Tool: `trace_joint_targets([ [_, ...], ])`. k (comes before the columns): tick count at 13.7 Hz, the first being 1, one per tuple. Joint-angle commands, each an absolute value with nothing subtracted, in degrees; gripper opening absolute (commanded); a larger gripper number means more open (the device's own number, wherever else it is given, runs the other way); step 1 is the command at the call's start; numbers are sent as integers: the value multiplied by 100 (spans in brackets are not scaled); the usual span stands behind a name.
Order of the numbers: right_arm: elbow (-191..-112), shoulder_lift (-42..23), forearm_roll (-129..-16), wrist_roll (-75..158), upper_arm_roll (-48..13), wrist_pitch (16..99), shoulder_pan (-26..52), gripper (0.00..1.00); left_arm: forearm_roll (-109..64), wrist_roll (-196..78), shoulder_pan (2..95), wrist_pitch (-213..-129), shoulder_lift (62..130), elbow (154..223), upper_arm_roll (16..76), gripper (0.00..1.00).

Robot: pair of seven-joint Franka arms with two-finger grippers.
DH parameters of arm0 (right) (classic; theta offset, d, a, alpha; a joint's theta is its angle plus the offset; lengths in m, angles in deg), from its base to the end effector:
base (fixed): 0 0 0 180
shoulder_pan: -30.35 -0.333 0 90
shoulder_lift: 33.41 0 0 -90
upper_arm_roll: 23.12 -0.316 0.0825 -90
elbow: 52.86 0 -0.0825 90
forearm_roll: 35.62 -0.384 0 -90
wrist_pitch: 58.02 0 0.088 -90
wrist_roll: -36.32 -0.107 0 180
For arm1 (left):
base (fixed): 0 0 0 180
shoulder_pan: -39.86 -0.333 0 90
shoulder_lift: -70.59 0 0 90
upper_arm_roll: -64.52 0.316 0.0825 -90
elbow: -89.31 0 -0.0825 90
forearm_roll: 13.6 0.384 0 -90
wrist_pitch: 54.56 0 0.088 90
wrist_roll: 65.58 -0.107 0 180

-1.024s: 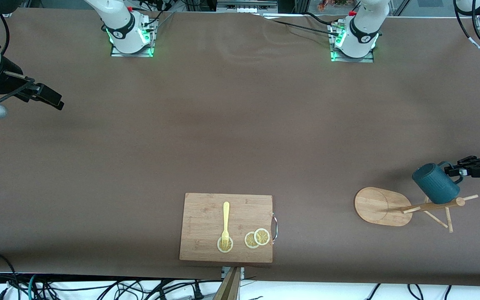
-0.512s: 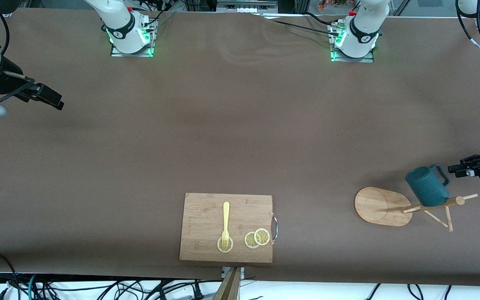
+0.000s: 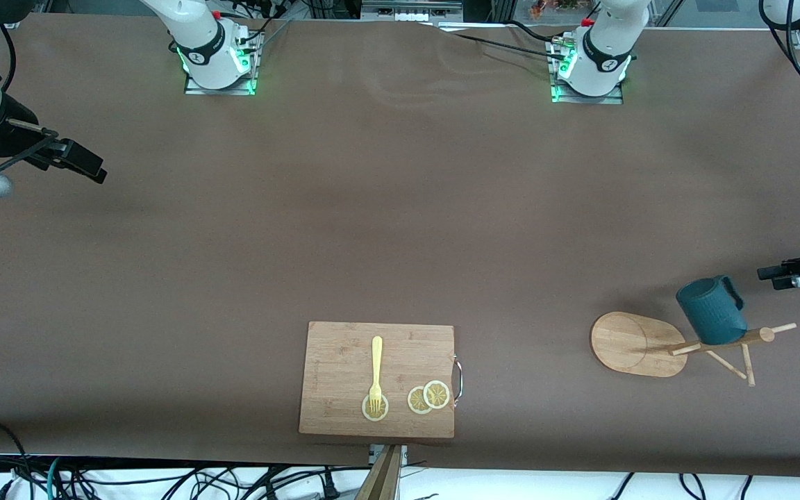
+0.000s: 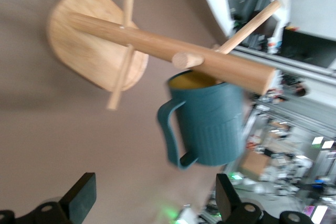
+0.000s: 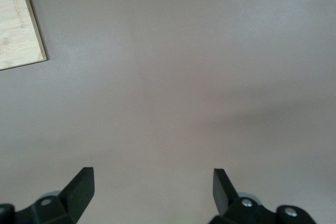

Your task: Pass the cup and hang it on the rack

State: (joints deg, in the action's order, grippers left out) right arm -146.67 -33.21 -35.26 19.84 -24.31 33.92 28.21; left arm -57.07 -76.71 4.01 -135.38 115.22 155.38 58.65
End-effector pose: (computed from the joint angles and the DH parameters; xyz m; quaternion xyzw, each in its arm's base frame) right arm 0.5556 0.0317 0.5940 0.9933 -0.1143 -0.0173 0.0062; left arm 0.6419 0.2998 0.3432 0.8648 0.1852 -0.0768 0.4603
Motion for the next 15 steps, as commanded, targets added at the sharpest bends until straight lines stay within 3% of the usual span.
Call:
trace_joint_targets([
  [1,-14576,-3297,-3623,1936,-2461,3321,2886,100,-4712,-8042,725,-13446,11411,15127,5889,100],
  [9,-14585,-3288,-3623,1936,-2452,3312,2895,100,-1425,-8272,2323,-13727,10339,15092,5881,100],
  [15,-14585,-3297,-3623,1936,-2452,3286,2895,100,-614,-8202,3299,-13718,9960,15109,5890,100],
])
